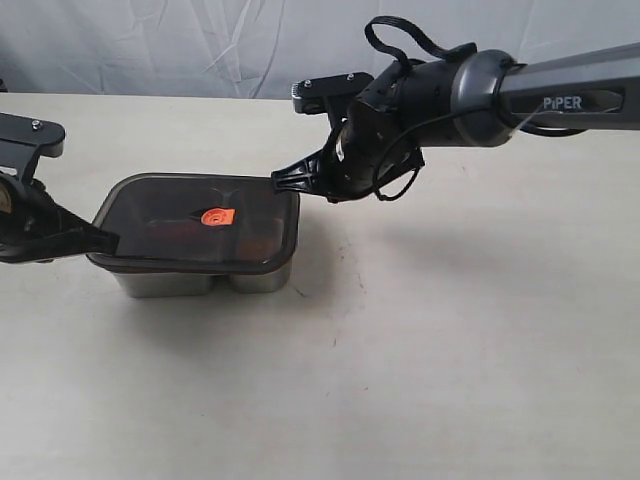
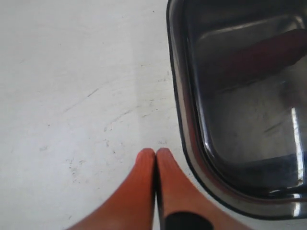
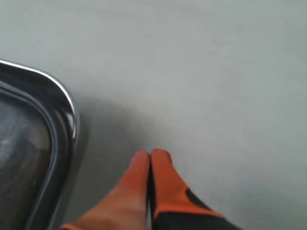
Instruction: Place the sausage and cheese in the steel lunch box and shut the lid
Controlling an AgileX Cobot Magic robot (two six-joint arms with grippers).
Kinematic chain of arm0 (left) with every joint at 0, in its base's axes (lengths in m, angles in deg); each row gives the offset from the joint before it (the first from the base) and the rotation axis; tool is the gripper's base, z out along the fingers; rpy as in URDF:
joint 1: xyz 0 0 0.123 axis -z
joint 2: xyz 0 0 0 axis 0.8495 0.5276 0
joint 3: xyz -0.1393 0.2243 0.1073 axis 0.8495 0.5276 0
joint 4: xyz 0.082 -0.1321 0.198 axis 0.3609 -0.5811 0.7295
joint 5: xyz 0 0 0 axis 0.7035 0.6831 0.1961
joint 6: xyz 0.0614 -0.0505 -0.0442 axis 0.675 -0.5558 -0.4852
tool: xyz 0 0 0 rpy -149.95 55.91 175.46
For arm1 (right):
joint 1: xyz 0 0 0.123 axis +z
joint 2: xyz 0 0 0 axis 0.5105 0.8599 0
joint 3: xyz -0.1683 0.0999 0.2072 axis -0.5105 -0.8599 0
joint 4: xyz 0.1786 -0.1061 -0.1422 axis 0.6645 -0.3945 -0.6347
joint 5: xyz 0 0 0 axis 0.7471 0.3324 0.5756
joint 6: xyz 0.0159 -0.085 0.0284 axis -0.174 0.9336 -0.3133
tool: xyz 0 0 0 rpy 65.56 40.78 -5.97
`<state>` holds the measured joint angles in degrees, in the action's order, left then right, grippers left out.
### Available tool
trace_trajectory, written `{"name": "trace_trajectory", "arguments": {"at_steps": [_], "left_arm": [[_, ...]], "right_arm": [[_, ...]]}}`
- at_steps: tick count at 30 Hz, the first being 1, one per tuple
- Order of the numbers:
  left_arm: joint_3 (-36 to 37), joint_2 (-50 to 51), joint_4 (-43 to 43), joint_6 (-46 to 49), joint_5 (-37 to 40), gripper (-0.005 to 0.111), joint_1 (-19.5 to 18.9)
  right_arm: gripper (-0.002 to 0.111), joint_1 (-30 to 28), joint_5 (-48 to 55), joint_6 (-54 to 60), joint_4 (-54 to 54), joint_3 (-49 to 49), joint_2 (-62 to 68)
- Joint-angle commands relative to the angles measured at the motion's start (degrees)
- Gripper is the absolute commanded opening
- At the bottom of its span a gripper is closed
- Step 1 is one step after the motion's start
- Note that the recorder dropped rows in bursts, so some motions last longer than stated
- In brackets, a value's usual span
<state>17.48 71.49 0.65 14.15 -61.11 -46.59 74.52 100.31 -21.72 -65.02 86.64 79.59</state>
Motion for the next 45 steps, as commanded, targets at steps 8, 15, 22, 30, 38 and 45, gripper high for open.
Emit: {"name": "trace_trajectory", "arguments": {"at_steps": [8,15,22,30,38,45], "left_arm": [[-0.29,0.17,-1.34,-0.27,-2.02,0.000,0.02],[-0.29,3.98,-2.28,-0.27,-3.13,0.000,0.02],[-0.29,4.57,-3.49,-0.27,-3.77,0.000,0.02],[-0.29,4.57,-3.75,0.15,-5.03,0.000,0.99],[-0.29,4.57,-3.49,0.15,-4.69,0.000,4.02],[-0.29,4.57,-1.13,0.15,-2.47,0.000,4.02]], "right_arm": [[0.000,0.74,-4.73,2.53,2.56,0.37,0.76],[0.000,0.74,-5.07,2.53,2.56,0.37,1.25],[0.000,0.74,-4.67,2.53,1.91,0.37,1.25],[0.000,0.74,-5.06,2.53,1.79,0.37,1.25],[0.000,0.74,-5.06,2.53,1.79,0.37,1.25],[0.000,-3.37,11.19,3.00,-3.15,1.36,-3.26]]}}
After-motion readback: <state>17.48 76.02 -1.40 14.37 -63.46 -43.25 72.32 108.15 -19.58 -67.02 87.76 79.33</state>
